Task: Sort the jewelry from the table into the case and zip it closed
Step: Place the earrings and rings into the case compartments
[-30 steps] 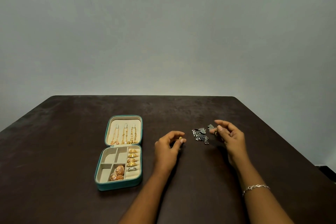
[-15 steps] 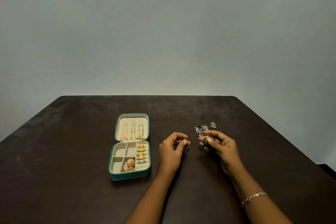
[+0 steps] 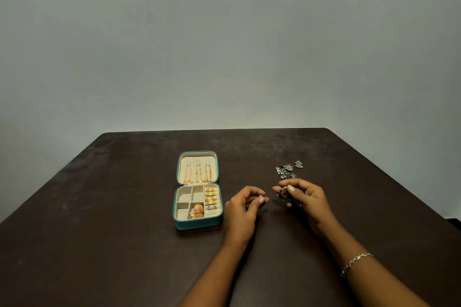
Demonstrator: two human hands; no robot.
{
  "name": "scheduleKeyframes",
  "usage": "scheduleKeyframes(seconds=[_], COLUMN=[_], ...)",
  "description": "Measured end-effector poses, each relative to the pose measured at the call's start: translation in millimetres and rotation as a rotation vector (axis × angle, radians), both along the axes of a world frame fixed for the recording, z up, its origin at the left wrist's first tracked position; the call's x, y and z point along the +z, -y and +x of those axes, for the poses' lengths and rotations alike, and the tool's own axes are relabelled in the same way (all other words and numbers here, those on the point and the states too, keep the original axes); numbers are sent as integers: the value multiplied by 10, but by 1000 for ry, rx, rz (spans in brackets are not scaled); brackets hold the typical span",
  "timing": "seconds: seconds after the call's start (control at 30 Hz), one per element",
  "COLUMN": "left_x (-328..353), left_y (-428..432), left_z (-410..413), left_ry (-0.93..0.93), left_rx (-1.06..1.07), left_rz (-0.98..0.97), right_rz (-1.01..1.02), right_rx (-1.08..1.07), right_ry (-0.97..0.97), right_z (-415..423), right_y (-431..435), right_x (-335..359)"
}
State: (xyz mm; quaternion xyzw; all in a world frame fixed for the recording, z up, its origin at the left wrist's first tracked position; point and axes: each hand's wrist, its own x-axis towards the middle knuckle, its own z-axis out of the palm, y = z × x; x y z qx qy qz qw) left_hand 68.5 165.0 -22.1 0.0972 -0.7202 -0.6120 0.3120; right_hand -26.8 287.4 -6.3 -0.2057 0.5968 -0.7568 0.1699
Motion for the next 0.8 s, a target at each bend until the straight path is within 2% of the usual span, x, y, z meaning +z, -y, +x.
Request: scheduleKeyframes(seconds=[0.1,0.23,0.47,0.57,0.7,0.8], left_x=[10,28,214,235,242,182], left_y=[-12,-2,207,387,722,955], left_z=[128,294,597,692,790,862], left_ry=[19,38,-38,-97,-194,-192], left_rx=[-30,-63,-46,44,294,440], left_rz=[-15,-151,-312,-319,-383,-311], right_rz=[-29,-50,27,20,59,109], right_rx=[18,81,130,166,184,208], right_ry=[37,78,-4,-15,-67,-116], right_z=[66,172,335,389,440,482], right_y=[6,51,215,289,373,439], right_x=[57,132,177,193,204,228])
